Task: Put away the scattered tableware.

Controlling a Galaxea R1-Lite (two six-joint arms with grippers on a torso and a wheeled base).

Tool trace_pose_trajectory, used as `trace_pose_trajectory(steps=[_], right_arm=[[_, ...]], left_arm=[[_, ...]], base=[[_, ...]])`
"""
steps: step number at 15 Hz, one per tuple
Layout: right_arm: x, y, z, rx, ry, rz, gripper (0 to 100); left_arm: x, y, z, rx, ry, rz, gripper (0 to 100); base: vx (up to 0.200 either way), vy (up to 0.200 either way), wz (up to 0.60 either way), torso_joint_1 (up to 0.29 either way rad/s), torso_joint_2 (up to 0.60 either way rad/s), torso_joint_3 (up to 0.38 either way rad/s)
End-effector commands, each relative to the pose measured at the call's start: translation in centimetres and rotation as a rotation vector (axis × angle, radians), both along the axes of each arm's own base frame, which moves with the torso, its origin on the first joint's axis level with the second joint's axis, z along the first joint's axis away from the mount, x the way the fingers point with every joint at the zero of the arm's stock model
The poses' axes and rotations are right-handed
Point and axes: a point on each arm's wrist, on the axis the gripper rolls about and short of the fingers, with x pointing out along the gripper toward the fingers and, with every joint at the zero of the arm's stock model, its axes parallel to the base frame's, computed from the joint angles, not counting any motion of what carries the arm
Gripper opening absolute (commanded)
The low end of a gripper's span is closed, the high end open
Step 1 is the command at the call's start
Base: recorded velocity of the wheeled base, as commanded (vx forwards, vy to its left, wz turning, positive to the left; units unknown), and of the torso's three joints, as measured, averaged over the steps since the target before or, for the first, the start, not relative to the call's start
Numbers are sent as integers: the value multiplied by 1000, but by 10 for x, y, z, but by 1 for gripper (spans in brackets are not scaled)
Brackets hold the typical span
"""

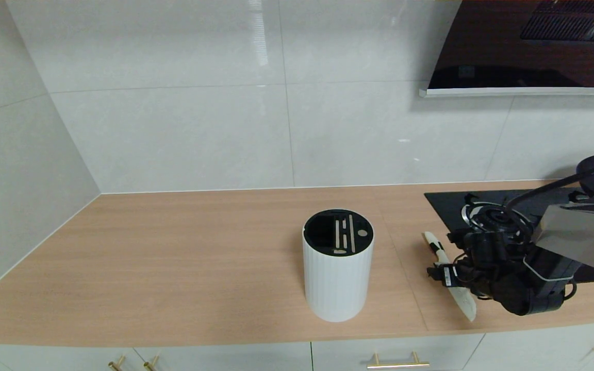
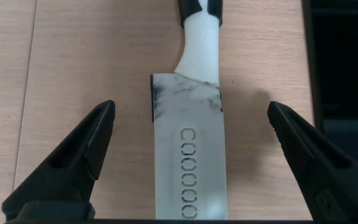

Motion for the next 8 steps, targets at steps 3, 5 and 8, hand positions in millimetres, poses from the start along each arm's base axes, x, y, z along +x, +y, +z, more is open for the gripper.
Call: trace_pose_trajectory(steps=[3,5,8], right_arm=[[4,1,-1,3,-16,0,100],[5,1,-3,4,-33,1,100],[5,1,-7,3,-28,3,100]], left_arm=[[0,0,0,-1,1,2,100],[0,0,0,-1,1,0,100],[0,0,0,-1,1,0,100]], base=[[0,0,0,0,0,0],[0,0,0,0,0,0],[0,0,0,0,0,0]])
